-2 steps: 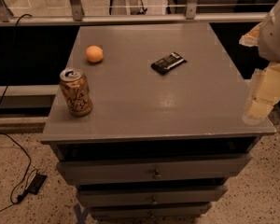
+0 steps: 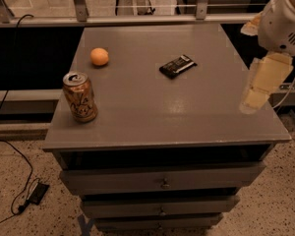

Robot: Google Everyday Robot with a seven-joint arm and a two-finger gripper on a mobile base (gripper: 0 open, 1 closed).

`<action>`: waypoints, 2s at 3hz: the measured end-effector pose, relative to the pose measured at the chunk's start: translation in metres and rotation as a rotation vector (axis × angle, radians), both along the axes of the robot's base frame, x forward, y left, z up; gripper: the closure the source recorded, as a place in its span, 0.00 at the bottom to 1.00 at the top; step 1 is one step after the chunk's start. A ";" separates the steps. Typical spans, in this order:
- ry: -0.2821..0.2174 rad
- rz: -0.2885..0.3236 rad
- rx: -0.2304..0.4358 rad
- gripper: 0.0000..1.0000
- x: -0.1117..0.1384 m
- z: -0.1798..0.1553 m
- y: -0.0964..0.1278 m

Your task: Pick rxbar chocolate

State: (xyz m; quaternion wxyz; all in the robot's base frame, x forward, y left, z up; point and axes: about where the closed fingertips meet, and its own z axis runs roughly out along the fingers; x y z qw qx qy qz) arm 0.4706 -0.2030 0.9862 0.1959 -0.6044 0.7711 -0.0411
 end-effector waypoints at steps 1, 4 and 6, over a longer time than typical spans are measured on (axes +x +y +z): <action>-0.055 0.012 0.111 0.00 0.048 0.003 0.021; -0.173 -0.042 0.302 0.00 0.095 0.008 0.047; -0.169 -0.218 0.397 0.00 0.139 -0.023 0.036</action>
Offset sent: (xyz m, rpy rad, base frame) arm 0.1442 0.0643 -0.0044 0.5378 -0.2679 -0.1391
